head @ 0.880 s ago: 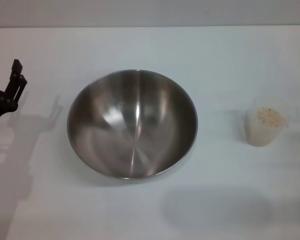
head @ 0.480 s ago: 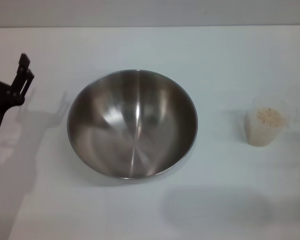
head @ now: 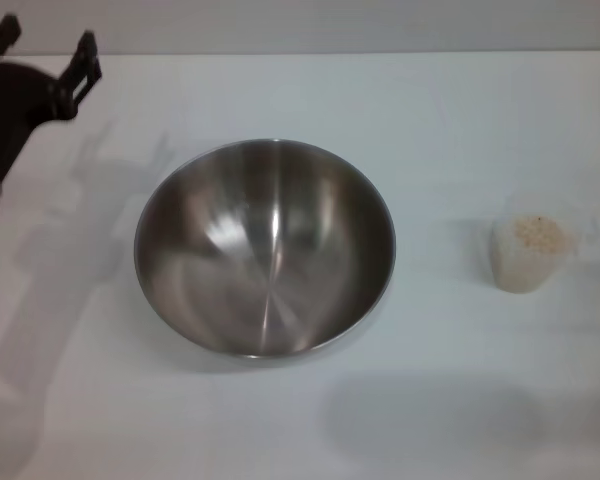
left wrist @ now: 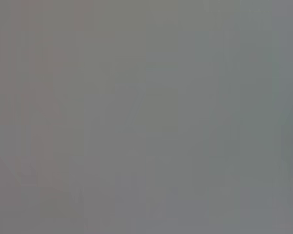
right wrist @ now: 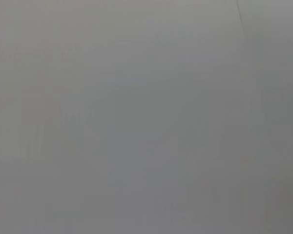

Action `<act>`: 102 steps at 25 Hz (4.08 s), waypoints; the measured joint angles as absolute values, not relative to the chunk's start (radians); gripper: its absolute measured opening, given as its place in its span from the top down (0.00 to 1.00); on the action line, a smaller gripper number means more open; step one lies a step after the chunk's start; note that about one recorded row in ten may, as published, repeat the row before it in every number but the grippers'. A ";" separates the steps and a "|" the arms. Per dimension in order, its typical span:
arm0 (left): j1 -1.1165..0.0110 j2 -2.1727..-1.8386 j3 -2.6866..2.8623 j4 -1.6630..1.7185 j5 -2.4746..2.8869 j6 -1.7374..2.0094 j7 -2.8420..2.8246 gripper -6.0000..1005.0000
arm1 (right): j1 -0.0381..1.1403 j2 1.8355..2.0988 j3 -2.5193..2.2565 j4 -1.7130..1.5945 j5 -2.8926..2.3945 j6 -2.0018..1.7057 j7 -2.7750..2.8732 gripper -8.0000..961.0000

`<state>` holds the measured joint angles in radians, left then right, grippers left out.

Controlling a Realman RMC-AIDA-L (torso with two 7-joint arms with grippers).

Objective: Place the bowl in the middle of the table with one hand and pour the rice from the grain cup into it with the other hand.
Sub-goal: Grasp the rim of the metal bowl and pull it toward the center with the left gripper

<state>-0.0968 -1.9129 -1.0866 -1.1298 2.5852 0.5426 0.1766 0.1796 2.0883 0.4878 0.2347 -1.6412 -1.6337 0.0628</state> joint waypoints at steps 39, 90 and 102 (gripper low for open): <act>-0.139 -2.064 -1.637 -1.713 2.324 -1.116 0.534 0.18 | 0.173 2.089 0.486 0.236 -1.641 -1.630 0.063 0.13; -0.230 -2.064 -1.593 -1.451 2.341 -1.001 0.598 0.29 | 0.202 2.086 0.474 0.227 -1.641 -1.613 0.063 0.13; -0.251 -2.065 -1.600 -1.447 2.339 -1.003 0.598 0.72 | 0.228 2.085 0.476 0.215 -1.637 -1.597 0.059 0.13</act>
